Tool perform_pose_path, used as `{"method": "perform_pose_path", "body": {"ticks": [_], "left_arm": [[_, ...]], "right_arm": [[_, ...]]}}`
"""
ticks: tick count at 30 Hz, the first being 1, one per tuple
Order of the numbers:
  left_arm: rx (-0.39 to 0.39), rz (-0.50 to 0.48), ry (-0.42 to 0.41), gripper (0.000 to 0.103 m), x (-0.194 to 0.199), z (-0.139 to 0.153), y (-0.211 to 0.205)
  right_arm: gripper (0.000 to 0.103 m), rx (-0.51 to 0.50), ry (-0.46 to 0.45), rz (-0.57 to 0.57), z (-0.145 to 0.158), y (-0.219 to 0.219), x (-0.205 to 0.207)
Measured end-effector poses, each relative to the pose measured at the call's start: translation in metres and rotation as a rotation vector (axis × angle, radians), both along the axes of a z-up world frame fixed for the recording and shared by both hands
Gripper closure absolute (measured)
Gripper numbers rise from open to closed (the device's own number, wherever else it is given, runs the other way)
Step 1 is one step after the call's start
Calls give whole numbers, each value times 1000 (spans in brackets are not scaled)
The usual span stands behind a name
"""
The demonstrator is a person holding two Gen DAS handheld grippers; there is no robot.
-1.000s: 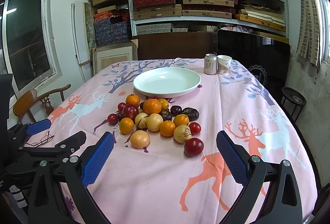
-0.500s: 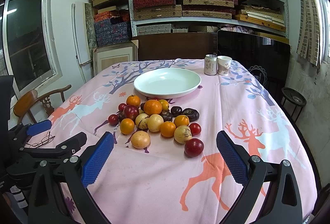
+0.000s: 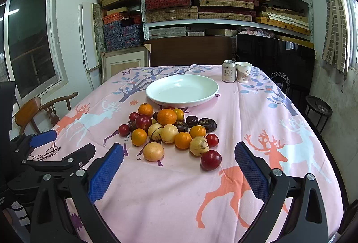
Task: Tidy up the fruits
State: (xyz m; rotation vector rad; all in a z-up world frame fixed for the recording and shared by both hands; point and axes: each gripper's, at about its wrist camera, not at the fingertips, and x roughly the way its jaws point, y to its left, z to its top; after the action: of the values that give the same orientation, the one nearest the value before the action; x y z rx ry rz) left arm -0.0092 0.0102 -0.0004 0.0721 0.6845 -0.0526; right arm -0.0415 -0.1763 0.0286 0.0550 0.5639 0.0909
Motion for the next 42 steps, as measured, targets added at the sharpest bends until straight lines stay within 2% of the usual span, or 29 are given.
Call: {"method": "perform_pose_path", "body": {"ticks": [10, 19, 23, 27, 33, 39, 41, 42], "left_arm": [[-1, 4, 7, 4, -2, -4, 2], [-4, 25, 44, 4, 20, -25, 7], [-9, -16, 105, 4, 37, -40, 5], [28, -52, 135, 4, 52, -54, -1], [-1, -98, 175, 4, 72, -65, -5], [19, -111, 219, 5, 98, -78, -11], [7, -133, 243, 8, 105, -81, -16], [7, -147, 249, 17, 107, -82, -18]], "right_arm": [[3, -34, 14, 21, 6, 5, -2], [3, 16, 111, -12, -35, -24, 25], [3, 34, 128, -9, -51, -39, 33], [3, 23, 166, 23, -67, -50, 38], [3, 19, 211, 9, -83, -64, 47], [16, -2, 223, 30, -85, -58, 73], [20, -5, 234, 47, -87, -54, 81], [22, -7, 238, 52, -88, -52, 85]]}}
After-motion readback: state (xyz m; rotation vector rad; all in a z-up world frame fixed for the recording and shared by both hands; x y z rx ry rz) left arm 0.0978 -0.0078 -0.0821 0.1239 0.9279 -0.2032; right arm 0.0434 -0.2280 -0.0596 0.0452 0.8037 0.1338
